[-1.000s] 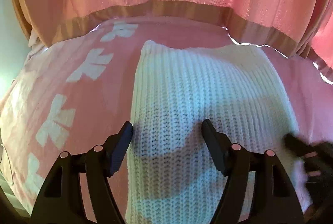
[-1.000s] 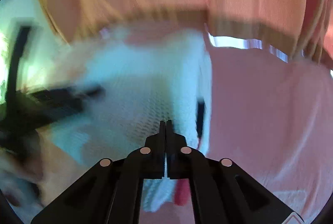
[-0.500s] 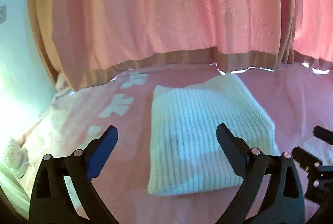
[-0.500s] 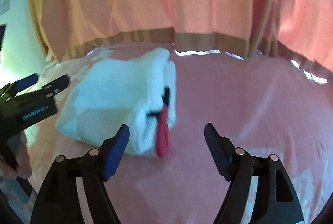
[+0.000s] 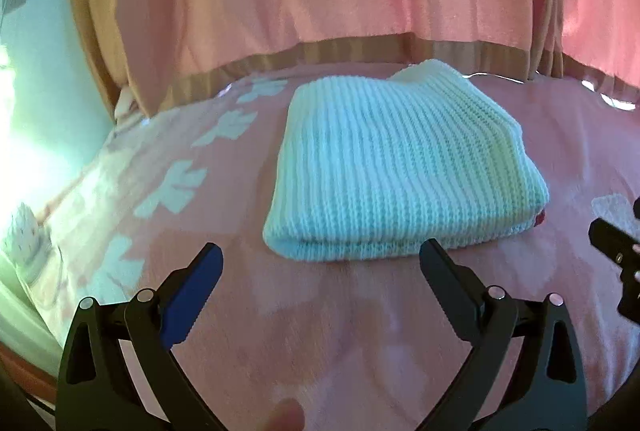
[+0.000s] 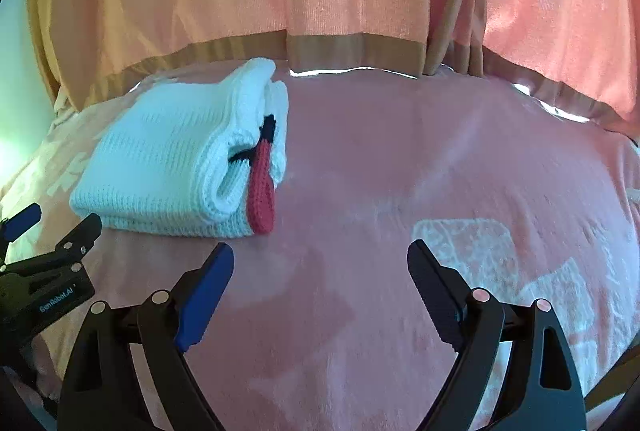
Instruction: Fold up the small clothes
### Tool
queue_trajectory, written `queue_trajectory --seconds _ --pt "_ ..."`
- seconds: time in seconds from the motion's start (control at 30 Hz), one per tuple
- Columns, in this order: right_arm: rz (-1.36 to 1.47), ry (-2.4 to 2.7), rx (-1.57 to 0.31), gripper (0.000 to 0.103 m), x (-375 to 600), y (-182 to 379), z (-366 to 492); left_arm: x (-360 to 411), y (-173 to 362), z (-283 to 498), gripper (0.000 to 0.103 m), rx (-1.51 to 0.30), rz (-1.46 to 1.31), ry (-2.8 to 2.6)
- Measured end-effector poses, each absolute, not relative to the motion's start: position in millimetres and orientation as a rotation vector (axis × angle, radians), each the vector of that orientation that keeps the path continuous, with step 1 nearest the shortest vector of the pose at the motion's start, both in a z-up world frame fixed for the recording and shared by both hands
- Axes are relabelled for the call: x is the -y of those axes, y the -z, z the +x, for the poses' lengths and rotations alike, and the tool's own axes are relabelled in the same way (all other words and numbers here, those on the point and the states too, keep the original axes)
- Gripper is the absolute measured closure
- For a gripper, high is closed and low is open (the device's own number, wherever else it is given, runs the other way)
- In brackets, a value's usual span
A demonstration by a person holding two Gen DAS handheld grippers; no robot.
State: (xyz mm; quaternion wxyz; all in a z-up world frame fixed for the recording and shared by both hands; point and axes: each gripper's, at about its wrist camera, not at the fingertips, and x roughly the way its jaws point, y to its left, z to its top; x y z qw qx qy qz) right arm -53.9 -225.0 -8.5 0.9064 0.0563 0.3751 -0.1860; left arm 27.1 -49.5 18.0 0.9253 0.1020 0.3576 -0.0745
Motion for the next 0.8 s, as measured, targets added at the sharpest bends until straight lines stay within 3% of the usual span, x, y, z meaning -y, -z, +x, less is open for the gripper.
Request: queue_trajectory --seconds 0.8 --pt "0.118 0.346 -0.802 0.017 213.2 24.2 -58.8 61.6 -8.4 16.8 0.007 -0.767 0.178 0.159"
